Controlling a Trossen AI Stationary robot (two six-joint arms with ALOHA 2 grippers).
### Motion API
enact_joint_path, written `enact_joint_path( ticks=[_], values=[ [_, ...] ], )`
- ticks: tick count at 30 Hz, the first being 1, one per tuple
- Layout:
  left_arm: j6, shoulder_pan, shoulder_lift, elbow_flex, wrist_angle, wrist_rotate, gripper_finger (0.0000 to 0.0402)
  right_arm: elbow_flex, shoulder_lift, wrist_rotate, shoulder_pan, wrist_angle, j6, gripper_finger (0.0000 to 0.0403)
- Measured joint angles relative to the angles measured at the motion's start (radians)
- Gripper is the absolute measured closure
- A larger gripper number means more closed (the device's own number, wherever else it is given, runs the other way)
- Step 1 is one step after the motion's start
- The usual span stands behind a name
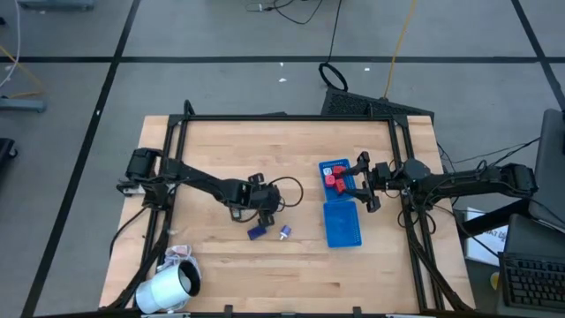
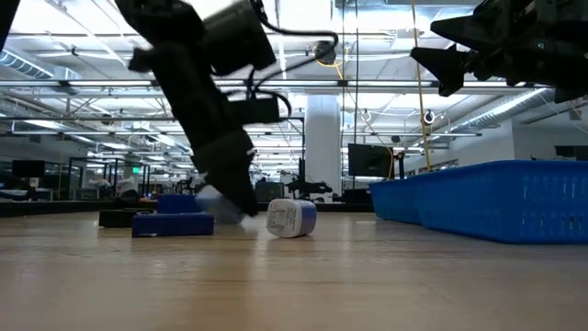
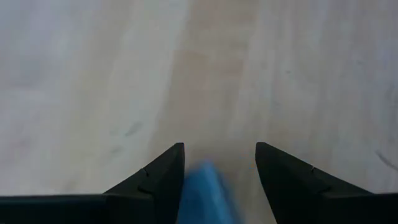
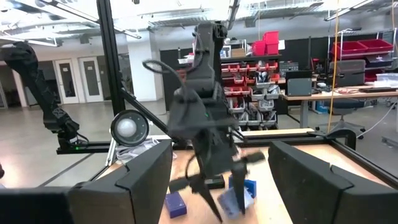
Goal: Pick & Place Office items
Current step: Put the blue charger adapter into the top blue bin
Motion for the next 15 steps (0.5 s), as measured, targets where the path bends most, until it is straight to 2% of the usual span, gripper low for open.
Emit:
enact_joint_path(
  ticks=[9, 12, 15],
  values=[
    [0.009, 0.042, 0.005, 0.0, 0.006, 0.366, 0.0232, 0.0, 0.0, 0.0, 0.0, -0.004, -0.003, 0.0149],
    [0.045, 0.036, -0.024, -0.002, -0.031, 0.465, 0.0243, 0.0, 0.0, 0.0, 0.0, -0.004, -0.003, 0.0149],
    [0.078, 0.032, -0.066, -0.003, -0.043, 0.509, 0.0254, 0.0, 0.0, 0.0, 0.0, -0.007, -0.003, 0.0149]
  ],
)
